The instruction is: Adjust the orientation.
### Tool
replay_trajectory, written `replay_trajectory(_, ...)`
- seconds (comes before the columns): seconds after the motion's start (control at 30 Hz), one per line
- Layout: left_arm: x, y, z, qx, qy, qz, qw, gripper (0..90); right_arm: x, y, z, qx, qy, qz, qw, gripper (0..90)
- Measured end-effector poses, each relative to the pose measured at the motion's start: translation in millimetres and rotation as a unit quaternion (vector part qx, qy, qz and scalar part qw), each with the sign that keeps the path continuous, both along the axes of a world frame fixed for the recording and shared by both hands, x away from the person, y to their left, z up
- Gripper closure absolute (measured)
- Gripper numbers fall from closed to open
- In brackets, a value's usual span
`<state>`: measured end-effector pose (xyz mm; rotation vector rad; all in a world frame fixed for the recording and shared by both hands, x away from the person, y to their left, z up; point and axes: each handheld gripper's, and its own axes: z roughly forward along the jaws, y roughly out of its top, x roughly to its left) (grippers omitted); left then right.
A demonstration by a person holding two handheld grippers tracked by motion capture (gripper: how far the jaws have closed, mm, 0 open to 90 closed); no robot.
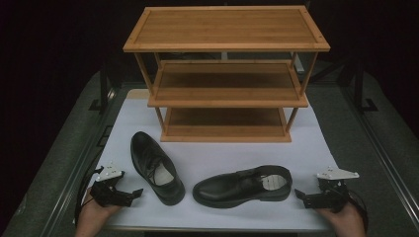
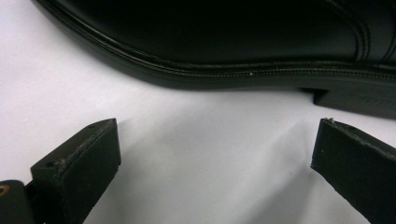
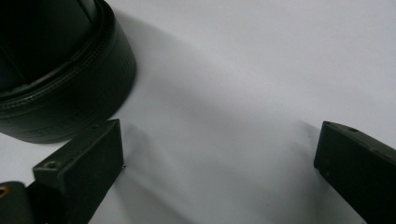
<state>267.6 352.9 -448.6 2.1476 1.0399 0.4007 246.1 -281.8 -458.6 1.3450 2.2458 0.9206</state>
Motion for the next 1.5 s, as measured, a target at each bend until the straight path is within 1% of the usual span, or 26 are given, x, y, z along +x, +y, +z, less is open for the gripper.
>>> replay_trajectory(0.07, -2.4, 1.8, 2.7, 0.000, -0.007, 0.003, 1.0000, 0.6, 0.0, 0.0, 0.0, 0.000, 0.000, 0.000, 1.0000, 1.0)
replay_trajectory(0.1, -2.4, 1.8, 2.7, 0.000, -0.007, 0.003, 1.0000, 0.6, 0.0, 0.0, 0.0, 0.000, 0.000, 0.000, 1.0000, 1.0)
replay_trajectory(0.13, -4.0, 5.7, 7.6, 0.005, -0.017, 0.012, 0.9998, 0.8, -0.1, 0.0, 0.0, -0.001, -0.001, 0.000, 1.0000, 1.0)
replay_trajectory(0.23, -4.8, 15.7, 15.7, -0.015, -0.029, 0.027, 0.9991, 14.7, 0.2, 0.0, -0.1, 0.000, 0.000, 0.000, 1.0000, 1.0)
replay_trajectory(0.3, -2.2, 20.7, 19.3, -0.019, -0.028, 0.040, 0.9986, 15.5, 0.3, 0.0, -0.1, 0.000, 0.000, 0.000, 1.0000, 1.0)
replay_trajectory(0.33, -1.2, 24.1, 21.7, -0.023, -0.029, 0.045, 0.9983, 18.8, 0.4, -0.1, -0.1, 0.000, 0.000, 0.000, 1.0000, 1.0)
replay_trajectory(0.37, -0.5, 26.4, 23.6, -0.029, -0.032, 0.047, 0.9980, 24.7, 0.4, -0.1, -0.1, 0.000, 0.001, 0.000, 1.0000, 1.0)
replay_trajectory(0.4, 0.5, 28.1, 25.6, -0.031, -0.037, 0.049, 0.9976, 27.7, 0.4, -0.2, -0.1, 0.000, 0.000, 0.000, 1.0000, 1.0)
replay_trajectory(0.47, 4.2, 30.1, 30.2, -0.029, -0.042, 0.050, 0.9975, 35.5, 0.2, -0.2, -0.2, 0.001, 0.000, 0.000, 1.0000, 1.0)
replay_trajectory(0.53, 9.9, 31.3, 34.2, -0.029, -0.047, 0.057, 0.9969, 43.1, 0.1, -0.1, -0.1, 0.001, 0.000, 0.000, 1.0000, 1.0)
replay_trajectory(0.6, 13.0, 31.7, 35.9, -0.030, -0.046, 0.058, 0.9968, 58.1, 0.1, -0.1, -0.1, 0.001, 0.000, 0.000, 1.0000, 1.0)
replay_trajectory(0.63, 17.5, 31.6, 38.4, -0.029, -0.047, 0.058, 0.9968, 58.1, 0.1, -0.1, -0.1, 0.001, 0.000, 0.000, 1.0000, 1.0)
replay_trajectory(0.67, 22.6, 31.8, 41.0, -0.023, -0.042, 0.057, 0.9972, 75.0, 0.3, -0.3, -0.2, 0.000, -0.002, 0.001, 1.0000, 1.0)
replay_trajectory(0.7, 26.9, 32.1, 42.9, -0.025, -0.040, 0.059, 0.9971, 79.5, 0.3, -0.3, -0.3, 0.000, -0.002, 0.001, 1.0000, 1.0)
replay_trajectory(0.73, 29.5, 32.9, 44.3, -0.027, -0.039, 0.058, 0.9972, 87.9, 0.2, -0.2, -0.2, 0.001, -0.001, 0.001, 1.0000, 1.0)
replay_trajectory(0.77, 32.8, 33.6, 46.0, -0.026, -0.042, 0.062, 0.9969, 90.0, 0.2, -0.3, -0.2, 0.001, -0.001, 0.001, 1.0000, 1.0)
replay_trajectory(0.93, 50.4, 36.0, 54.8, -0.027, -0.036, 0.065, 0.9969, 90.0, 0.2, -0.4, -0.2, 0.000, -0.001, 0.001, 1.0000, 1.0)
replay_trajectory(1.0, 57.2, 36.5, 57.9, -0.028, -0.038, 0.068, 0.9966, 90.0, 0.1, -0.3, -0.3, 0.001, -0.002, 0.001, 1.0000, 1.0)
replay_trajectory(1.07, 67.5, 36.5, 60.9, -0.028, -0.039, 0.069, 0.9965, 90.0, 0.0, -0.3, -0.3, 0.001, -0.002, 0.001, 1.0000, 1.0)
replay_trajectory(1.27, 101.5, 36.9, 65.0, -0.016, -0.045, 0.071, 0.9964, 90.0, 0.2, -0.4, -0.3, 0.001, -0.002, 0.001, 1.0000, 1.0)
replay_trajectory(1.3, 105.9, 36.6, 64.9, -0.014, -0.046, 0.072, 0.9963, 90.0, 0.2, -0.4, -0.3, 0.001, -0.002, 0.001, 1.0000, 1.0)
replay_trajectory(1.33, 105.9, 36.6, 64.9, -0.014, -0.046, 0.072, 0.9963, 90.0, 0.2, -0.4, -0.3, 0.001, -0.002, 0.001, 1.0000, 1.0)
replay_trajectory(1.37, 116.6, 36.1, 64.7, -0.010, -0.046, 0.071, 0.9963, 90.0, 0.2, -0.4, -0.4, 0.001, -0.002, 0.001, 1.0000, 1.0)
replay_trajectory(1.43, 128.5, 35.6, 62.6, 0.001, -0.045, 0.076, 0.9961, 90.0, 0.1, -0.4, -0.4, 0.001, -0.002, 0.001, 1.0000, 1.0)
replay_trajectory(1.47, 128.5, 35.6, 62.6, 0.001, -0.045, 0.076, 0.9961, 90.0, 0.1, -0.4, -0.3, 0.001, -0.002, 0.001, 1.0000, 1.0)
replay_trajectory(1.5, 135.5, 34.9, 60.4, 0.010, -0.044, 0.078, 0.9960, 90.0, 0.1, -0.4, -0.4, 0.002, -0.002, 0.001, 1.0000, 1.0)
